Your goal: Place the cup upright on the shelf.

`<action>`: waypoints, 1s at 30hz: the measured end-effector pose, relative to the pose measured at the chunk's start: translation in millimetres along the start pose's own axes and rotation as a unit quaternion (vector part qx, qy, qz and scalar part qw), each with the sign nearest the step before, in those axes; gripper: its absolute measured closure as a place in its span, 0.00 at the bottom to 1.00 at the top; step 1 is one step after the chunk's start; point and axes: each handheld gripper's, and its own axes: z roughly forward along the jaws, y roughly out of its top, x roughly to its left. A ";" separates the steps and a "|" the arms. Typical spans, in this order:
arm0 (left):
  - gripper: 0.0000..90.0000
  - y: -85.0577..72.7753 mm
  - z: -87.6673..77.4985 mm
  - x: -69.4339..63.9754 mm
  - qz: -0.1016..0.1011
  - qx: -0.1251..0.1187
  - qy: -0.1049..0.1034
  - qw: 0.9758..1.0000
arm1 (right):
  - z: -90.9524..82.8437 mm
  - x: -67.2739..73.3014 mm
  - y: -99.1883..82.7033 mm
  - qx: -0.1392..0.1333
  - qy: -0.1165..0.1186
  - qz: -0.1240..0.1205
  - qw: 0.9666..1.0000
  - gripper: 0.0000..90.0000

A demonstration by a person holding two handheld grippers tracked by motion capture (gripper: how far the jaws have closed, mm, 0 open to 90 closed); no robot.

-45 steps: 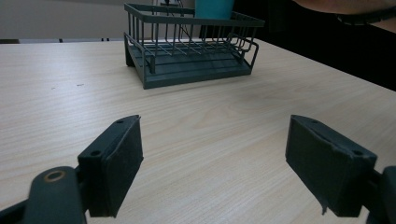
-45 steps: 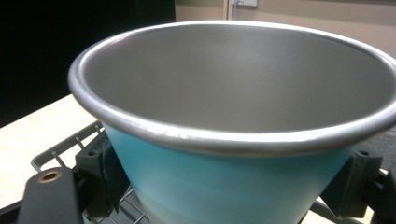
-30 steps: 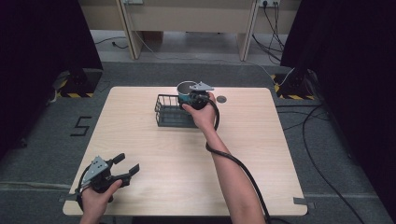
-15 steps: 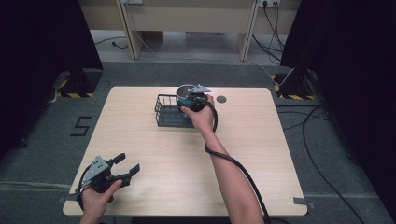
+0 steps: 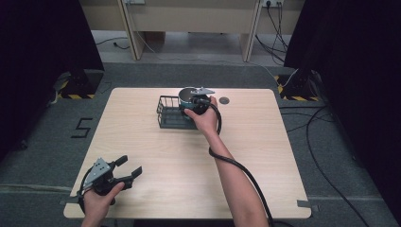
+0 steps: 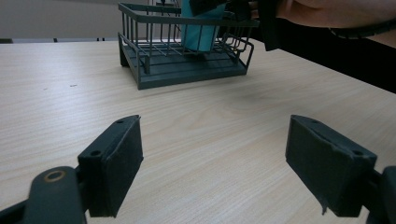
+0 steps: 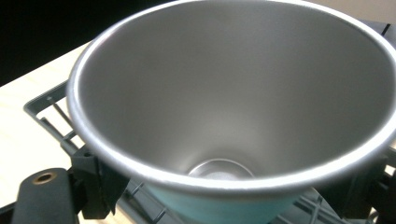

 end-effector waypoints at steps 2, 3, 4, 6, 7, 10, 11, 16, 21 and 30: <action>0.20 -0.1 0.2 0.2 0.000 0.001 0.000 1.000 | -3.4 0.6 -0.4 0.000 0.005 -0.003 1.000 0.18; 0.20 0.0 0.2 0.2 0.000 0.001 0.000 1.000 | -5.3 0.7 -0.9 0.000 0.005 -0.003 1.000 0.18; 0.20 0.0 0.2 0.1 0.001 0.001 0.000 1.000 | -7.6 0.5 -1.7 0.000 0.006 -0.002 1.000 0.18; 0.20 0.0 0.0 -0.3 0.002 0.000 0.000 1.000 | -11.8 -0.1 -3.7 0.000 0.007 0.001 1.000 0.18; 0.20 0.0 0.0 -0.3 0.002 0.000 0.000 1.000 | -13.9 -0.2 -4.5 -0.001 0.008 0.002 1.000 0.18; 0.20 0.0 0.5 -0.2 0.003 0.002 0.002 1.000 | -20.2 0.3 -6.9 -0.003 0.011 0.001 1.000 0.18; 0.20 0.0 0.5 -0.3 0.003 0.002 0.002 1.000 | -22.9 0.6 -7.9 -0.002 0.013 -0.001 1.000 0.18; 0.20 0.2 0.5 -1.0 0.006 0.004 0.002 1.000 | -36.4 -1.5 -10.9 -0.005 0.013 -0.002 1.000 0.18; 0.20 0.1 0.5 -0.9 0.005 0.004 0.002 1.000 | -48.0 -0.2 -14.0 -0.013 0.014 0.000 1.000 0.18; 0.20 0.0 0.7 -1.5 0.008 0.005 0.003 1.000 | -66.0 -4.1 -23.7 -0.022 0.013 0.015 1.000 0.18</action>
